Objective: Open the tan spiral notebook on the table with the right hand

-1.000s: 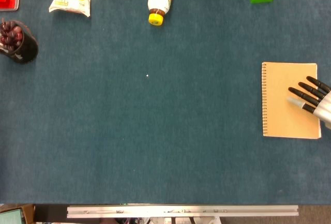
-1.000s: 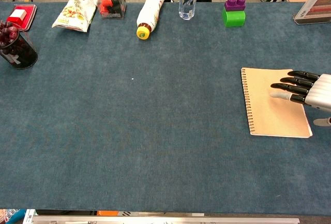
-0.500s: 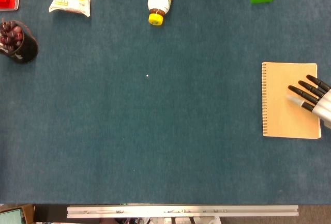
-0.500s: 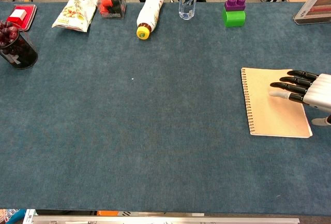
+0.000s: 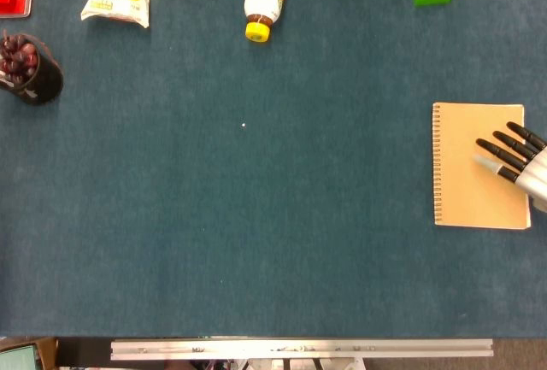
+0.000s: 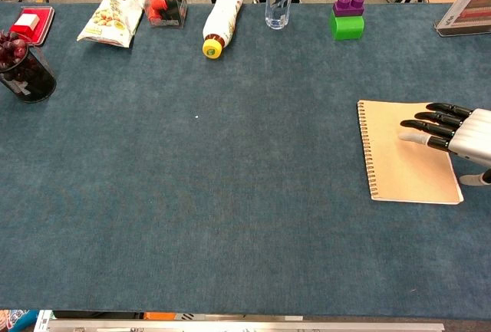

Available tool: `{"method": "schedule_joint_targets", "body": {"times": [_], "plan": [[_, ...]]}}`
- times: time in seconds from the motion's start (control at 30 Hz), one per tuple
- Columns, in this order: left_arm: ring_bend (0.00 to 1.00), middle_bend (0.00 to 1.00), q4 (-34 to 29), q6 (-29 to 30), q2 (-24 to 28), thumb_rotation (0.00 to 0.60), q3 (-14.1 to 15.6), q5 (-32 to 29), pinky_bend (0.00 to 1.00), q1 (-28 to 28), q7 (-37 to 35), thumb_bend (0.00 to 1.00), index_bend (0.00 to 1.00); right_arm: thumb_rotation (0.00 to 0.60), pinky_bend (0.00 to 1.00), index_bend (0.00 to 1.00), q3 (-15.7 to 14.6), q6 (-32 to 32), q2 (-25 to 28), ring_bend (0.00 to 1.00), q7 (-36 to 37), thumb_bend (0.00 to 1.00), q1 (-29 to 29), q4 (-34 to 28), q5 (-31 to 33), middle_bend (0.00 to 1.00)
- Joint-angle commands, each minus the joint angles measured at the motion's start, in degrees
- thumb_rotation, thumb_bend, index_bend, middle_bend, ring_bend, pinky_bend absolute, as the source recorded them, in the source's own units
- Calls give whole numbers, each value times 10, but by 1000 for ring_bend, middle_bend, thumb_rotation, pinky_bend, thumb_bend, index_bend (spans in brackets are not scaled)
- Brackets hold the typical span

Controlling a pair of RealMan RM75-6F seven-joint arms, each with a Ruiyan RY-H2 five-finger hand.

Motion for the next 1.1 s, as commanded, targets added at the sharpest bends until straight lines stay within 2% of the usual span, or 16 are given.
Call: {"method": "schedule_joint_targets", "body": {"times": [0.03, 1.1], "plan": [[246, 303, 1, -1, 0, 600, 0, 0, 378, 0, 0, 241, 475, 600, 60, 0, 1, 2, -3, 0, 2, 0, -1, 4, 1, 0], [247, 303, -1, 1, 2, 600, -1, -1, 378, 1, -1, 241, 475, 600, 60, 0, 2, 9, -24, 0, 14, 0, -6, 28, 9, 0]]}}
